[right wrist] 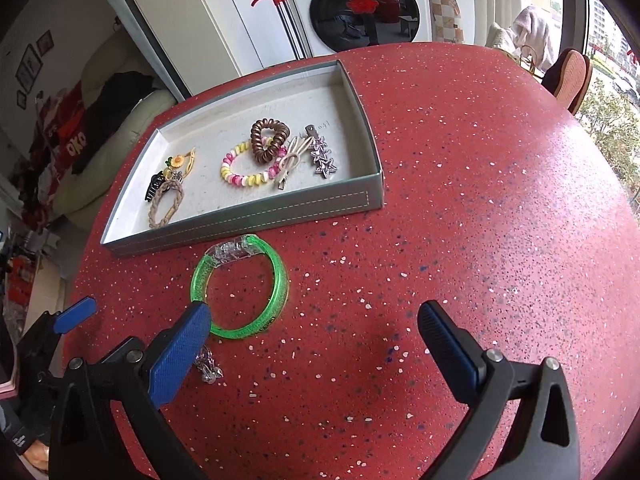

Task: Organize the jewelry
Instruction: 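Withdraw both tools from the tray toward the heart charm and green bangle, then grasp the silver heart charm with the left tool while the right tool grasps the green bangle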

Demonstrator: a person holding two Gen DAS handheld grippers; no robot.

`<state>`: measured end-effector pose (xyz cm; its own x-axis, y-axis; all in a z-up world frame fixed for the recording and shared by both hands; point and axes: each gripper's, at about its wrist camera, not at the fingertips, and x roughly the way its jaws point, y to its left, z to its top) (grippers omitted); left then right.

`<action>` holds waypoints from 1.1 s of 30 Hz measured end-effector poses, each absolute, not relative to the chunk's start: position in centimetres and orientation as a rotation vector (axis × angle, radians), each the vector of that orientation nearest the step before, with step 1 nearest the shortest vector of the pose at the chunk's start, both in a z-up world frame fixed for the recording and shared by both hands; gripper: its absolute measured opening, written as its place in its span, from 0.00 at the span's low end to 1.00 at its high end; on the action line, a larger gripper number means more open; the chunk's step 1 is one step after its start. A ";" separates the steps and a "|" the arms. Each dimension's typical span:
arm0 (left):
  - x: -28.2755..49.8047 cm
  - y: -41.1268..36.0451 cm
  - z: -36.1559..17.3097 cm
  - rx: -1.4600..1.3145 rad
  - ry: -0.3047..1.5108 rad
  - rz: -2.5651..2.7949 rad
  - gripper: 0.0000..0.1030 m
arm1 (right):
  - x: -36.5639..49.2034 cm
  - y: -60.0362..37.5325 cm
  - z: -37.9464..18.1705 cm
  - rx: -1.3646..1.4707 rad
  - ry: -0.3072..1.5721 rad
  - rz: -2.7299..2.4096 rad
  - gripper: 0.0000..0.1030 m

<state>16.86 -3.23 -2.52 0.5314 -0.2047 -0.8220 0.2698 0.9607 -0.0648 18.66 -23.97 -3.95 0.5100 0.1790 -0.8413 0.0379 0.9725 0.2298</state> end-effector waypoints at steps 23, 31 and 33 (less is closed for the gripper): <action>16.2 -8.2 -4.3 0.057 1.008 -0.222 1.00 | 22.0 -22.0 -4.9 0.093 1.103 0.143 0.81; 15.9 -8.9 -4.3 0.110 0.979 -0.234 0.79 | 22.2 -20.7 -5.2 -0.025 1.100 0.124 0.48; 15.9 -9.1 -4.2 0.118 0.977 -0.248 0.73 | 22.0 -20.4 -5.2 -0.050 1.097 0.119 0.37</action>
